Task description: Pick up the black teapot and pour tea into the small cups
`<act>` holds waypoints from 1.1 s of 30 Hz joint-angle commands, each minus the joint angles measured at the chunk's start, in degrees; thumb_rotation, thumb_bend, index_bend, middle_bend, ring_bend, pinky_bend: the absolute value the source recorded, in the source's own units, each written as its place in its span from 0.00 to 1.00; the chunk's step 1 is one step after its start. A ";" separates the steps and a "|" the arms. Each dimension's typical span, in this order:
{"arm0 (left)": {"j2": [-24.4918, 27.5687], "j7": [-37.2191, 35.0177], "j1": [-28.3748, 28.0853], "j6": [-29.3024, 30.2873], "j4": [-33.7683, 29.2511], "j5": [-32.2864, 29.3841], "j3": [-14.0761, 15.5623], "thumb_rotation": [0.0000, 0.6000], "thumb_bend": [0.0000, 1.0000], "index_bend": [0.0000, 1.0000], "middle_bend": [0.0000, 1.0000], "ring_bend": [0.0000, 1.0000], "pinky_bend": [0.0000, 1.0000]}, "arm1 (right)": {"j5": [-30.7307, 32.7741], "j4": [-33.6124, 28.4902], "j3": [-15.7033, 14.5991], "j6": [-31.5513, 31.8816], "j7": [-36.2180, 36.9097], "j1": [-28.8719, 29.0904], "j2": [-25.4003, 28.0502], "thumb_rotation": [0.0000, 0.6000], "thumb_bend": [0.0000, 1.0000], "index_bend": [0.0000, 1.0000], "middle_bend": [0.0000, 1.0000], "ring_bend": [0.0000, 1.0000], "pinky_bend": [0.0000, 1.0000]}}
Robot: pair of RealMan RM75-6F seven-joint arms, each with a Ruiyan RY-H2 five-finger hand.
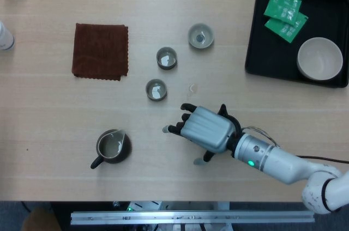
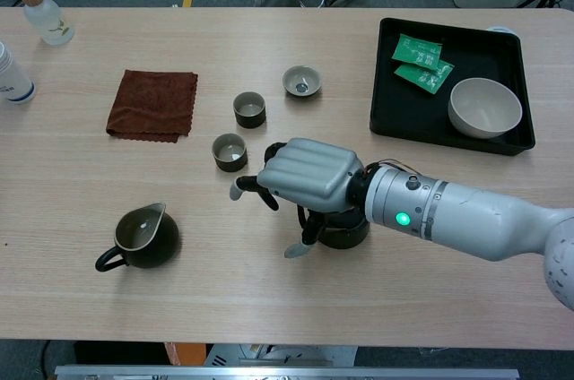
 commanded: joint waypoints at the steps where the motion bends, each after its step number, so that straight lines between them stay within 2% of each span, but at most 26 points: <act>1: 0.10 -0.14 0.09 0.09 0.00 0.01 0.03 1.00 0.30 0.16 0.12 0.11 0.13 | -0.21 -0.23 -0.58 -0.28 -0.51 0.15 0.23 0.77 0.00 0.21 0.50 0.40 0.18; 16: -0.13 0.49 -0.26 -0.56 -0.11 0.07 0.01 1.00 0.30 0.16 0.12 0.11 0.13 | -3.26 -3.79 -4.55 0.87 -1.20 -1.43 5.08 0.77 0.00 0.21 0.50 0.44 0.18; 33: -0.38 1.14 -0.84 -1.25 -0.41 0.34 -0.04 1.00 0.30 0.16 0.12 0.11 0.13 | -8.95 -7.11 -7.13 4.69 0.06 -4.65 11.32 0.77 0.00 0.21 0.51 0.48 0.18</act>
